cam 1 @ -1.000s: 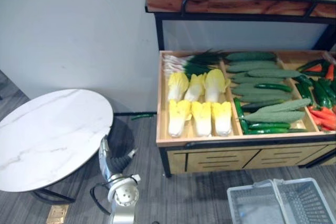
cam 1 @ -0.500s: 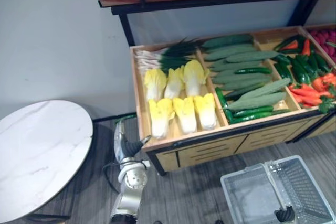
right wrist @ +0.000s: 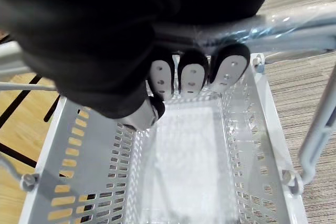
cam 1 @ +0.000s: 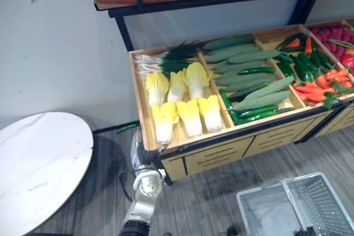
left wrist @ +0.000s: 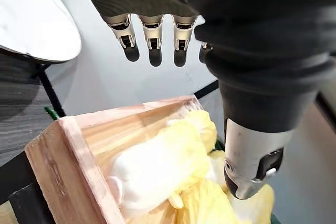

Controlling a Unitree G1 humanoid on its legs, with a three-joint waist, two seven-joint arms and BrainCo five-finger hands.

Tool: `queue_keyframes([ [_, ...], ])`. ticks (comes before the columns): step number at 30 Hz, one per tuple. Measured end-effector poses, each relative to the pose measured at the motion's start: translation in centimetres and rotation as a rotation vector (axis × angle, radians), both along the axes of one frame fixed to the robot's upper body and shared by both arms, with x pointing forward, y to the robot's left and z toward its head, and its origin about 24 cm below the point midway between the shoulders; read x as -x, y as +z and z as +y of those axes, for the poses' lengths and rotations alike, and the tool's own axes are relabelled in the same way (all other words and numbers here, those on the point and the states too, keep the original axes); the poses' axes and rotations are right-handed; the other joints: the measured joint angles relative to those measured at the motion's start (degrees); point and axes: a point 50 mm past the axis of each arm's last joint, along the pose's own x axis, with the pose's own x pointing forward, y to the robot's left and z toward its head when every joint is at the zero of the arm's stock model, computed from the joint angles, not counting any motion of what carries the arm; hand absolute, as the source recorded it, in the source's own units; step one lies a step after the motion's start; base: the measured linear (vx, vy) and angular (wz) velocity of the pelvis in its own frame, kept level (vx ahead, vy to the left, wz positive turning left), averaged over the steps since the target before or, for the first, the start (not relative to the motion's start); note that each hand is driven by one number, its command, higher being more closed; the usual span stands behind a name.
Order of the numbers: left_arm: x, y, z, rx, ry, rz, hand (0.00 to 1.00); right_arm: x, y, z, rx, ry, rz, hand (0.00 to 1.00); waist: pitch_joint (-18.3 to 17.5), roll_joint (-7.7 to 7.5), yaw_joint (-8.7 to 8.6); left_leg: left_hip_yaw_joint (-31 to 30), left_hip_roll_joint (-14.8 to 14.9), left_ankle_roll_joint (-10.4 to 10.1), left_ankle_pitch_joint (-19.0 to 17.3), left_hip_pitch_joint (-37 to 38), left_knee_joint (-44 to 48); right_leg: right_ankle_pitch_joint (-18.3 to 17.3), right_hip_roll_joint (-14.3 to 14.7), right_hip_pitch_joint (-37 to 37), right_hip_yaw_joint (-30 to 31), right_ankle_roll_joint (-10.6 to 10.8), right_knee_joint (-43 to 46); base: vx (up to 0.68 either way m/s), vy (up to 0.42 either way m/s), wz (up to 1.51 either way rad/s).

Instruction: Pick vegetable in the basket

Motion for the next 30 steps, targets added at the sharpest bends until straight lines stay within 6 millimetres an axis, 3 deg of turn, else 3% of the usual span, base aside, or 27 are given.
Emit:
queue_keyframes([
  [10,-1.3,-0.1,0.2,0.013,0.072,0.028,0.0,-0.3,0.1,0.1,0.009,-0.002,-0.011,1.0,0.03,-0.04,-0.18,0.89,0.02,-0.04,-0.01,-0.02,0.22,0.37,0.11,-0.31,0.89,-0.46,-0.31,0.04,-0.001,-0.04],
  [14,-1.5,0.1,0.6,0.016,0.093,0.027,0.0,-0.7,0.1,0.3,0.005,0.003,-0.02,1.0,0.14,-0.16,-1.49,1.08,0.12,-0.1,-0.07,-0.02,0.1,0.38,0.2,-0.54,1.15,-0.47,-0.24,-0.01,-0.001,-0.02],
  [30,-3.3,1.3,-0.1,0.045,0.104,-0.022,0.0,-1.6,0.3,0.4,0.026,0.007,-0.049,1.0,2.77,-0.23,-1.73,2.43,0.88,-0.35,-0.22,-1.18,0.34,0.66,1.0,-2.61,2.52,-0.71,-0.04,0.02,-0.003,-0.05],
])
